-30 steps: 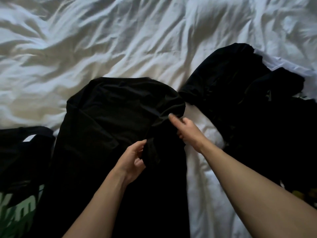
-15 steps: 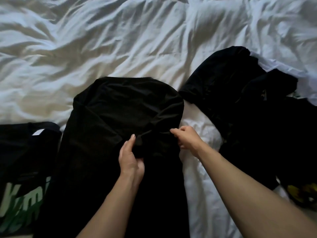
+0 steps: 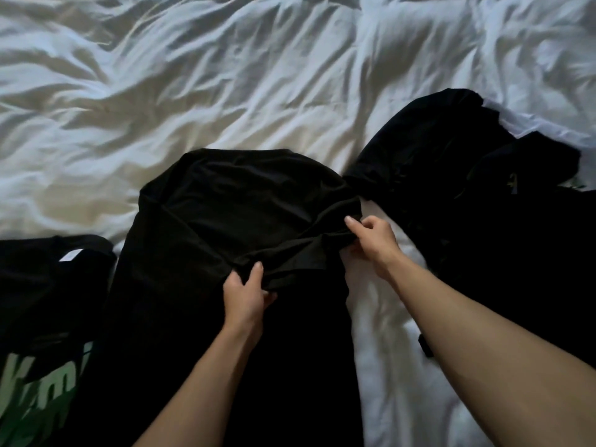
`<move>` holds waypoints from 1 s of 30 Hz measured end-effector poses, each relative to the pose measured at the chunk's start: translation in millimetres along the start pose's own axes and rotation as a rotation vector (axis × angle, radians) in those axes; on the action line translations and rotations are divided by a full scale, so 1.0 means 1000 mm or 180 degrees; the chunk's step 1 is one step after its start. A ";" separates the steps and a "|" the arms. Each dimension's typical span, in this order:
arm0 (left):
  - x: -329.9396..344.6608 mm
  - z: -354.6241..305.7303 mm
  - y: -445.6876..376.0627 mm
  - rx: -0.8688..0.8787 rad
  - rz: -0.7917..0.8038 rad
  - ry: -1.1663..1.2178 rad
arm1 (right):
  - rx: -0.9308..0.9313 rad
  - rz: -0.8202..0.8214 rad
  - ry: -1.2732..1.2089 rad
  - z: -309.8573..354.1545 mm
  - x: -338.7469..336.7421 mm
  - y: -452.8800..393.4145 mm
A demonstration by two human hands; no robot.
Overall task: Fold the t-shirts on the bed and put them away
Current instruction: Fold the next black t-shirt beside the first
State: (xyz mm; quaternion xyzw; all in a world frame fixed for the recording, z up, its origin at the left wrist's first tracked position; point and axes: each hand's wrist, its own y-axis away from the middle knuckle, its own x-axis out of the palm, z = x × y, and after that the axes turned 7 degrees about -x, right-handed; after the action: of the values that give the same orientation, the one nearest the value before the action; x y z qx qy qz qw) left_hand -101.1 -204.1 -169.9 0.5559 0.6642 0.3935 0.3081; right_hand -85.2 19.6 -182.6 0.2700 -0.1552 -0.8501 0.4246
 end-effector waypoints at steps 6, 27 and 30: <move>0.001 -0.010 -0.015 -0.0199 0.0097 0.0509 | 0.0411 0.1233 0.0710 -0.002 -0.011 0.024; 0.006 -0.011 -0.016 0.2345 -0.0435 -0.3924 | -0.0071 0.0184 0.1326 -0.005 0.024 0.027; 0.011 -0.028 -0.022 0.2336 -0.0609 -0.4142 | 0.0059 0.0182 0.1568 -0.008 0.035 0.032</move>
State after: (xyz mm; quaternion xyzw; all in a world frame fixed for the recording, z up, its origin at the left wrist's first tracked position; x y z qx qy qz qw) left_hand -137.5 -199.9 -174.7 0.6831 0.4819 -0.2895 0.4662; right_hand -76.9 -27.6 -184.9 0.4685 -0.0624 -0.7448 0.4710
